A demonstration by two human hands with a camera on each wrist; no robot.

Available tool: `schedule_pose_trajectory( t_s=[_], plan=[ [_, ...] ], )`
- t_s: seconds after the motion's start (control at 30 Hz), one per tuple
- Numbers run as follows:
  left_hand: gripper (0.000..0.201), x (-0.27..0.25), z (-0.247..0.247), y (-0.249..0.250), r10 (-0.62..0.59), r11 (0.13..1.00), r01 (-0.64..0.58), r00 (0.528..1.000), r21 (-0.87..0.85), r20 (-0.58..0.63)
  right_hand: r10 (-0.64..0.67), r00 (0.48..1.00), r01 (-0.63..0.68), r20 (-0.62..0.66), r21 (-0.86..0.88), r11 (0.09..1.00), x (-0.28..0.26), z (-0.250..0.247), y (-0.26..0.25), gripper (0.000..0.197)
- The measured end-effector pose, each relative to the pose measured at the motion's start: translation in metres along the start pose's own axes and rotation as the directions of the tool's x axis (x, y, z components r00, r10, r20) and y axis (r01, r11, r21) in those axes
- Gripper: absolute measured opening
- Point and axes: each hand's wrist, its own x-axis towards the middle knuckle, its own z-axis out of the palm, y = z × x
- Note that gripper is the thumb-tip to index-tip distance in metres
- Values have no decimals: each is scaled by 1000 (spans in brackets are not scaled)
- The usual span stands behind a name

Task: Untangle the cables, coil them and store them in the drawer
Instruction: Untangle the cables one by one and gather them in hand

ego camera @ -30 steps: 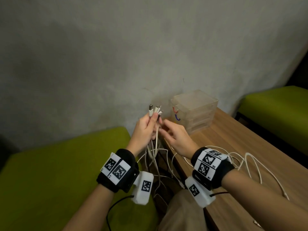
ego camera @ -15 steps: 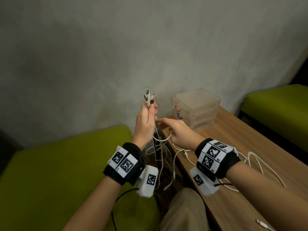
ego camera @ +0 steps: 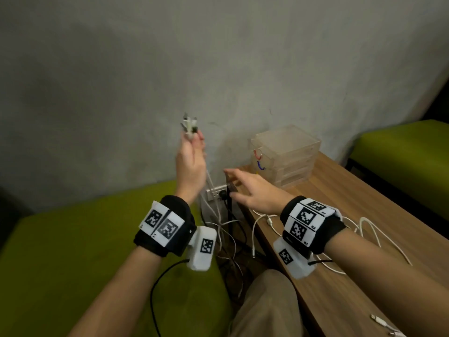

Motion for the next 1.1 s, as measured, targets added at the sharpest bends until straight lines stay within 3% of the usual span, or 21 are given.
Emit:
schedule_pose_trajectory(
  t_s=[0.07,0.13,0.27,0.5,0.57,0.63,0.73,0.83,0.9,0.97,1.1],
  plan=[
    [21,-12,13,-3,-45,996,56,986,-66,160,-105,987,114,-123,77,990,4,-4,-12,53],
    [21,-22,25,-8,-96,989,120,969,-91,229,-112,982,133,-149,141,981,8,-7,-21,42],
    [22,-30,34,-10,-101,992,117,964,-51,245,-54,986,71,-159,106,992,4,-4,-19,28],
    [20,-33,38,4,-45,998,33,960,47,277,-27,994,31,-107,33,999,-2,-17,-7,48],
    [23,-34,39,2,-51,999,47,963,20,264,10,997,-12,-77,-30,999,-6,-23,7,50],
    [34,-35,39,-3,-78,997,82,958,-4,276,107,982,-123,-155,-98,988,-8,-24,27,41],
    [28,-39,40,-3,-86,995,98,947,-23,310,332,912,-369,-242,-127,921,-14,-4,65,26],
    [22,-43,44,-8,-154,988,153,948,24,277,499,854,-518,-146,-168,838,-28,35,89,23],
    [24,-48,47,-18,-182,983,181,943,27,280,525,847,-531,-88,-216,819,-38,60,97,31],
    [24,-54,50,-27,-191,980,199,931,7,312,499,859,-511,-114,-233,827,-44,77,102,28],
    [25,-59,55,-39,-220,972,234,913,2,343,494,866,-496,-80,-276,823,-44,70,113,24]
  ],
)
